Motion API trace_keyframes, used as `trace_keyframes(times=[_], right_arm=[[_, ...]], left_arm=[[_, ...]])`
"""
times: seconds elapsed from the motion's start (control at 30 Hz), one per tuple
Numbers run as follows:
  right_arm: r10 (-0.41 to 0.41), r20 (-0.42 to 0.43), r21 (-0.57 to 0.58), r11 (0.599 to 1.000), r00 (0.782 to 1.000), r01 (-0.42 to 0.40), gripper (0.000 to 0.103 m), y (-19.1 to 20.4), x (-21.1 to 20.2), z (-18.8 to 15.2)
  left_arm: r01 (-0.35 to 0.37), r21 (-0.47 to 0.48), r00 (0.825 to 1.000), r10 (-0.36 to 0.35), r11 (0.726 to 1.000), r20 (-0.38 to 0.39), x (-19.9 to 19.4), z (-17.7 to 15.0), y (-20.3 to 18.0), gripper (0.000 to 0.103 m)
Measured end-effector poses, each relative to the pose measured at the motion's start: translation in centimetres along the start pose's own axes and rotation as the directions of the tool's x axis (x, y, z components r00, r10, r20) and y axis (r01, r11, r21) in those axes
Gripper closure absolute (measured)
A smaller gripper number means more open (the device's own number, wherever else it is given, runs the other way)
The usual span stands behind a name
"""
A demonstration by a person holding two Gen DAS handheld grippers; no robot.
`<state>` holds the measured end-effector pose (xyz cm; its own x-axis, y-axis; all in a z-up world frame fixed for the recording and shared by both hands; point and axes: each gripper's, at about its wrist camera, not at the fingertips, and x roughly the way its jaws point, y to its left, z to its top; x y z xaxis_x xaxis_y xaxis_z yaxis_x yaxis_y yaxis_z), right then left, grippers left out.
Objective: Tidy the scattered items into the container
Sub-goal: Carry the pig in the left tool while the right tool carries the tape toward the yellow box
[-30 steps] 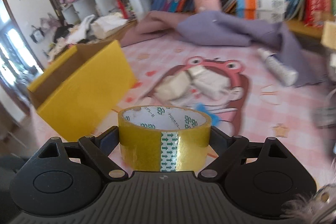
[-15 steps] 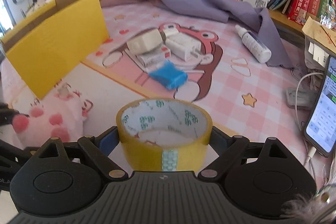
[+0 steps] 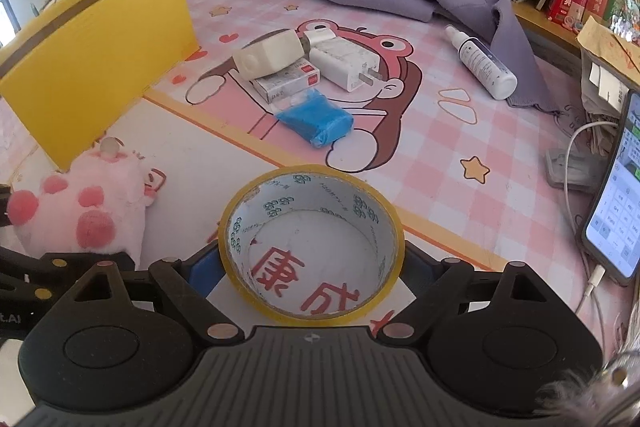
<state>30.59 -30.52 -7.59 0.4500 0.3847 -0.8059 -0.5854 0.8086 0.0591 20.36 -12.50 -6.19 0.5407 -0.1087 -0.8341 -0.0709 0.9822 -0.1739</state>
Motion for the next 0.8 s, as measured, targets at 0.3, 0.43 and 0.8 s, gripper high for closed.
trace_keyframes(times=[0.3,0.43,0.8], right_arm=[[0.003,0.079,0.067,0.998,0.997,-0.008,0.014,1.0,-3.7,-0.1],[-0.031,0.100,0.108,0.994,0.994,0.020,0.014,2.2,-5.2,-0.7],[-0.185,0.145,0.223,0.963,0.972,0.150,0.014,9.0,-9.2,-3.1]], left_arm=[[0.082,0.002,0.993,-0.082,0.997,0.085,-3.5,0.7,0.8,0.038],[0.139,0.040,0.985,-0.143,0.989,0.100,-5.1,0.1,1.5,0.037],[0.220,0.138,0.965,-0.236,0.966,0.115,-9.4,-3.0,6.3,0.037]])
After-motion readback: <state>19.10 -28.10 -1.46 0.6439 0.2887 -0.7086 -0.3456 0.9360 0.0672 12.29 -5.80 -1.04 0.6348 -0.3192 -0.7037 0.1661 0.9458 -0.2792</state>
